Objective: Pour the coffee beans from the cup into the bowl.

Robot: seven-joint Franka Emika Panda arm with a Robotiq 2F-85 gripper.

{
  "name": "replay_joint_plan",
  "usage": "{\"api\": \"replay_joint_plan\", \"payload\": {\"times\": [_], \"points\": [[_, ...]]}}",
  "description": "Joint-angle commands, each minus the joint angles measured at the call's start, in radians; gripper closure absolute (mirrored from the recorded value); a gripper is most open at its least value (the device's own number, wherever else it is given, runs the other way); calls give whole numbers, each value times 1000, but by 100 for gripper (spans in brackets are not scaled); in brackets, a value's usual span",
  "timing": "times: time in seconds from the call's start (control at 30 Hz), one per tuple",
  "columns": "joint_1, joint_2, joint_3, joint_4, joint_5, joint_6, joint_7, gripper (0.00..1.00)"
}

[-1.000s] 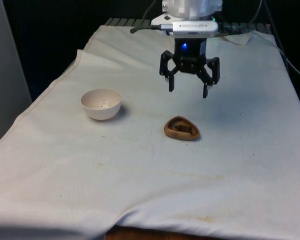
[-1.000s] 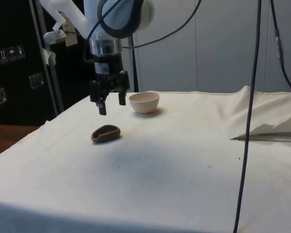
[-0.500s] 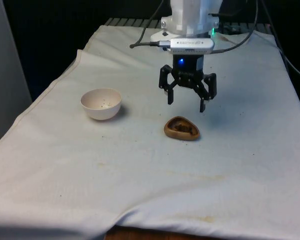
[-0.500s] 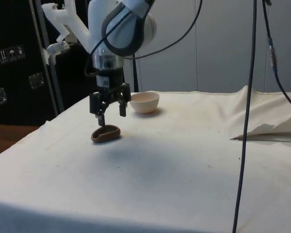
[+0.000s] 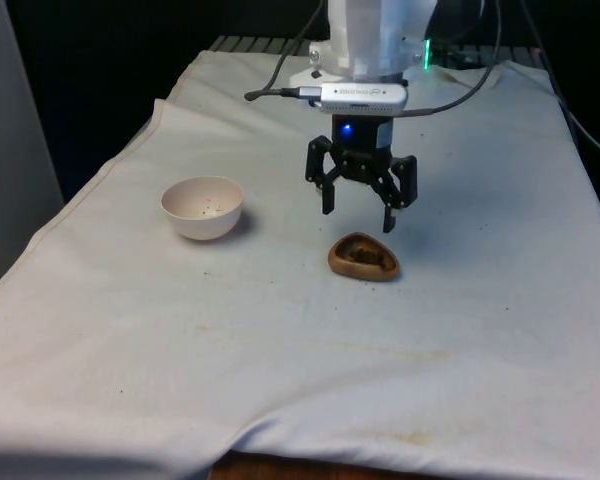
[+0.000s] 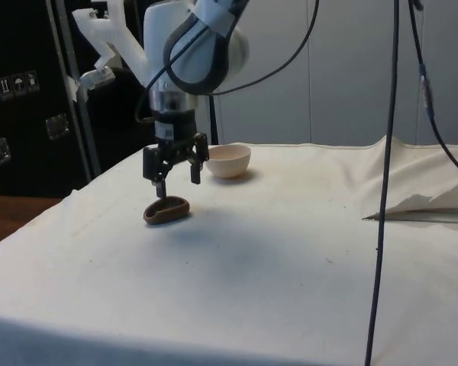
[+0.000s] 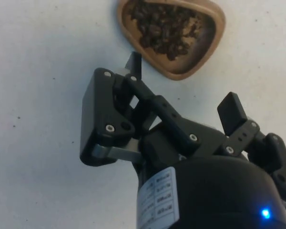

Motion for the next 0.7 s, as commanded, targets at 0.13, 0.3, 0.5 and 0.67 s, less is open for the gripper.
{"api": "replay_joint_plan", "payload": {"times": [0.13,0.3,0.5,0.67], "points": [[6,5,-29,7,-9,-6,17,0],[10,10,-38,6,-11,-2,26,0],[14,22,-51,13,-20,1,52,0],[18,28,-60,24,-38,-4,86,0]]}}
